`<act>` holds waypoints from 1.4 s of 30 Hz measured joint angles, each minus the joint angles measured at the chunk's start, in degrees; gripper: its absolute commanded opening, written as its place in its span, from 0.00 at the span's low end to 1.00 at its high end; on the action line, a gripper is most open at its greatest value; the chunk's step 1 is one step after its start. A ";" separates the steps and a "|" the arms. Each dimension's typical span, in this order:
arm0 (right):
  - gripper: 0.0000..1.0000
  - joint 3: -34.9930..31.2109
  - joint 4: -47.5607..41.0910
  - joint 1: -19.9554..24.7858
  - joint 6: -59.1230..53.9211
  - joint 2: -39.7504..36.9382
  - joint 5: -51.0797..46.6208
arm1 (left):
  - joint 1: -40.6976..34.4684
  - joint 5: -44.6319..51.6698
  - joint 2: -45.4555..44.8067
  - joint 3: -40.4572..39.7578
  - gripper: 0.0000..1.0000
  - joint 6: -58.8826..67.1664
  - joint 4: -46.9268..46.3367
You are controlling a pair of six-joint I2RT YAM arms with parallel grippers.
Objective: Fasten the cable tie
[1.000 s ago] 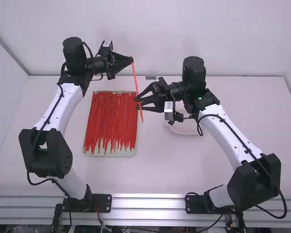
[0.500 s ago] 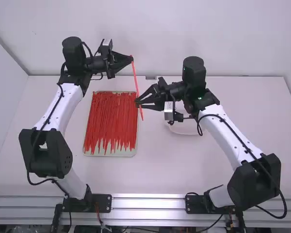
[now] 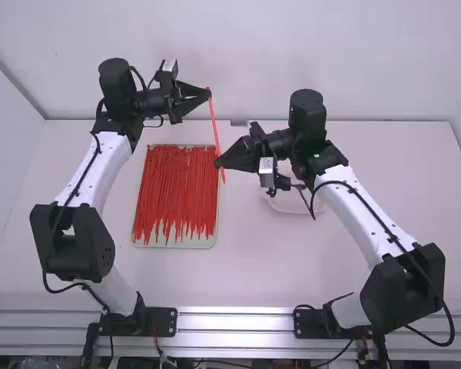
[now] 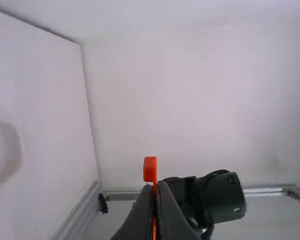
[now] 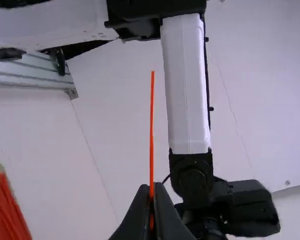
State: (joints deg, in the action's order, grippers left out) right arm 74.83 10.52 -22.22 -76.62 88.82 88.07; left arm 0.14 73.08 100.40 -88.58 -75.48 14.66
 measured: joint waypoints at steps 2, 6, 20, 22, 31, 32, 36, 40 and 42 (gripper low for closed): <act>0.00 0.00 0.02 0.00 4.28 0.00 0.00 | 0.02 0.24 -0.02 0.02 0.02 3.82 -0.81; 0.00 0.00 0.07 0.00 18.51 0.00 -0.09 | 0.02 0.87 -0.02 0.02 0.02 13.55 -4.94; 0.00 0.00 1.46 0.02 49.03 1.66 -8.04 | -0.15 0.24 -0.02 0.02 0.02 38.21 -17.07; 0.00 0.00 4.07 0.20 51.28 2.78 -7.10 | -0.17 0.66 0.00 0.00 0.02 41.55 -17.00; 0.00 0.00 28.85 1.75 91.41 6.54 -13.79 | -0.15 1.92 0.00 0.00 0.04 65.57 -17.84; 0.00 0.09 29.59 2.05 96.50 6.54 -14.73 | -0.15 1.92 -0.02 0.02 0.02 68.61 -17.84; 0.00 0.11 28.85 2.69 111.89 6.54 -16.11 | -0.15 1.95 -0.02 0.02 0.02 79.56 -17.05; 0.00 0.11 28.85 2.91 122.07 6.54 -14.69 | -0.15 2.29 -0.02 0.02 0.02 84.52 -11.82; 0.00 0.11 27.65 2.99 125.66 6.54 -13.70 | -0.17 2.43 -0.02 0.02 0.02 85.22 -7.74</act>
State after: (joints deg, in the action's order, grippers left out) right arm 74.94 38.17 -19.22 49.04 95.35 74.37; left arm -0.03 75.50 100.38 -88.55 9.74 6.92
